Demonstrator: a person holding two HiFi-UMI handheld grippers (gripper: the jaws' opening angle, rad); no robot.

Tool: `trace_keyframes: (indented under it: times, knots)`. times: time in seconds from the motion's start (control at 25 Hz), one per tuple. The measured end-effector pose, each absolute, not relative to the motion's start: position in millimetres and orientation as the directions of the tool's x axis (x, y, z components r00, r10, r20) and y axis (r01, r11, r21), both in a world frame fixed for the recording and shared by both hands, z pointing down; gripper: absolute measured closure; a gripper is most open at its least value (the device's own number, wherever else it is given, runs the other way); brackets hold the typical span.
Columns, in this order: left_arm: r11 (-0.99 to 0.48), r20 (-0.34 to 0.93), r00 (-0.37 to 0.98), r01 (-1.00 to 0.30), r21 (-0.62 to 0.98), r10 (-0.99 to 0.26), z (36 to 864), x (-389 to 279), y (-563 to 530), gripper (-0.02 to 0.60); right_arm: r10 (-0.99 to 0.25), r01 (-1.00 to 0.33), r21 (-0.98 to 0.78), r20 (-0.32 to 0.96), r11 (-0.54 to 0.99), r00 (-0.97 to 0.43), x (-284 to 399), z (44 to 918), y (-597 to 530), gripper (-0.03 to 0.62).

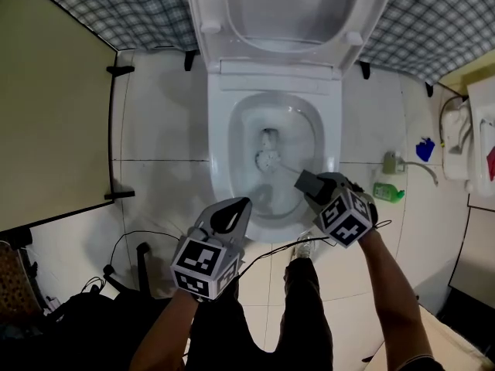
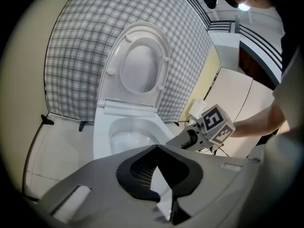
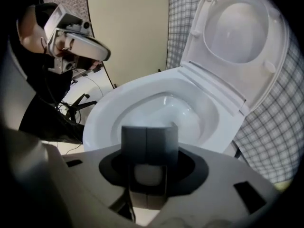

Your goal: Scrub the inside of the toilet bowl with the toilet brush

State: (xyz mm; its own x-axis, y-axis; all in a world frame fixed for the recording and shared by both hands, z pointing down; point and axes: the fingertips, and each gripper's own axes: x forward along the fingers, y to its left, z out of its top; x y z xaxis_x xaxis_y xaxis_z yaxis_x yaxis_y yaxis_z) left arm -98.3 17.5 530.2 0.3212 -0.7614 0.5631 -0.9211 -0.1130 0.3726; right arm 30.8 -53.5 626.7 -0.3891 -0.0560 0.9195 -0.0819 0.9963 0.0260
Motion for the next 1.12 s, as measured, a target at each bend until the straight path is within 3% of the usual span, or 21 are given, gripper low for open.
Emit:
trace_keyframes:
  times: [0.32, 0.8, 1.12]
  knots:
    - [-0.107, 0.566, 0.33, -0.915, 0.39, -0.756, 536.1, -95.9, 23.2, 0.572, -0.125, -0.233, 0.04, 0.923, 0.972, -0.364, 2.5, 656.7, -85.6, 0.414]
    - [-0.12, 0.538, 0.335, -0.911, 0.395, -0.774, 526.8, -94.9, 19.9, 0.572, -0.061, 0.032, 0.074, 0.954, 0.997, -0.294, 45.1, 617.2, -46.0, 0.416]
    - [-0.163, 0.53, 0.384, -0.895, 0.415, -0.757, 524.5, -77.8, 25.7, 0.572, -0.028, 0.085, 0.054, 0.961, 0.995, -0.276, 67.6, 579.1, -3.8, 0.416]
